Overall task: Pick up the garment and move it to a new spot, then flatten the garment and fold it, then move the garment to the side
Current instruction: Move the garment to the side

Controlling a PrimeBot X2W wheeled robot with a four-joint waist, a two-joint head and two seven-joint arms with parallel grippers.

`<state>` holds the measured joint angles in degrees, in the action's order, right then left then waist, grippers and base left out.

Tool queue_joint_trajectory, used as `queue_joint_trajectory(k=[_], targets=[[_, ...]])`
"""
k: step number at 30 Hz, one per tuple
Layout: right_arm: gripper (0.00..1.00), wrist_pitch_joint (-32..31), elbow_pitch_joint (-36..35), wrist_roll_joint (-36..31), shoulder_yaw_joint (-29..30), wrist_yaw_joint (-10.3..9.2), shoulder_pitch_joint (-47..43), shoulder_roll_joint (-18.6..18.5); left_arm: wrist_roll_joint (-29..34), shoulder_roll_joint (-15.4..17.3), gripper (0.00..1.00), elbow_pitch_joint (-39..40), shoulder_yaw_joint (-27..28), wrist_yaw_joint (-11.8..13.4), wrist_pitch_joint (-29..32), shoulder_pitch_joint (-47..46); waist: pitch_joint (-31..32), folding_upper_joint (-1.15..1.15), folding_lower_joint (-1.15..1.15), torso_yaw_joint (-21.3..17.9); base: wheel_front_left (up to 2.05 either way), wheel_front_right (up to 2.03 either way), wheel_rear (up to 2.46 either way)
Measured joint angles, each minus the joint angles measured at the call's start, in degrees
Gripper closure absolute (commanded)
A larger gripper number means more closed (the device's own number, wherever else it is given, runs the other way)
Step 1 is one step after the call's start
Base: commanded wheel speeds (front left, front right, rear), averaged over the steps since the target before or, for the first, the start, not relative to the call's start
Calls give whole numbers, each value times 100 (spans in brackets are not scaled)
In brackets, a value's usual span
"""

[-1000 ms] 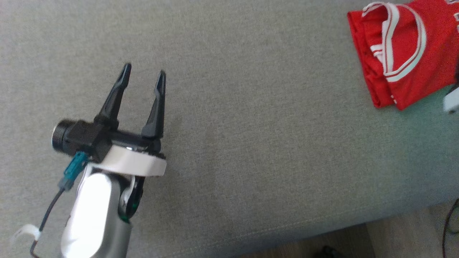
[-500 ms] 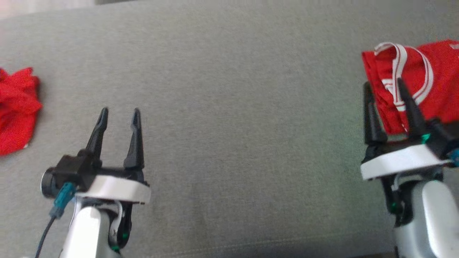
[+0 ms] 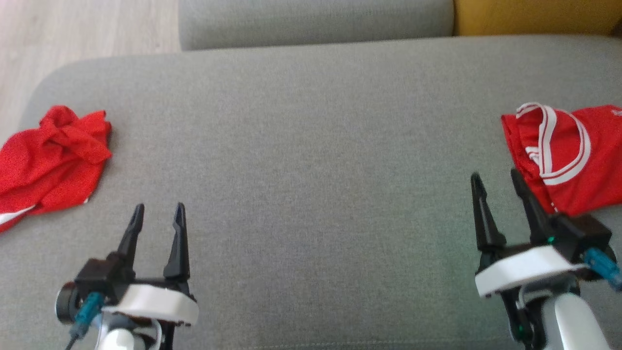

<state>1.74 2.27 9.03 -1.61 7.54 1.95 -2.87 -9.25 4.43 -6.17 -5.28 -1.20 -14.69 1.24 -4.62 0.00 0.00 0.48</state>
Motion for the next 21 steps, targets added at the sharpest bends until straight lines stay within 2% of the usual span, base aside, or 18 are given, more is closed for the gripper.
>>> queue_joint_trajectory(k=[11,21], targets=[[0,-185,-255,15,212,0,-719,20,-29,34,0,-8,-138,25,108,493,516,0,0,20,0,0,0],[0,-283,-369,15,231,0,-763,24,-52,80,0,19,-147,79,158,586,643,0,0,-49,0,0,0]])
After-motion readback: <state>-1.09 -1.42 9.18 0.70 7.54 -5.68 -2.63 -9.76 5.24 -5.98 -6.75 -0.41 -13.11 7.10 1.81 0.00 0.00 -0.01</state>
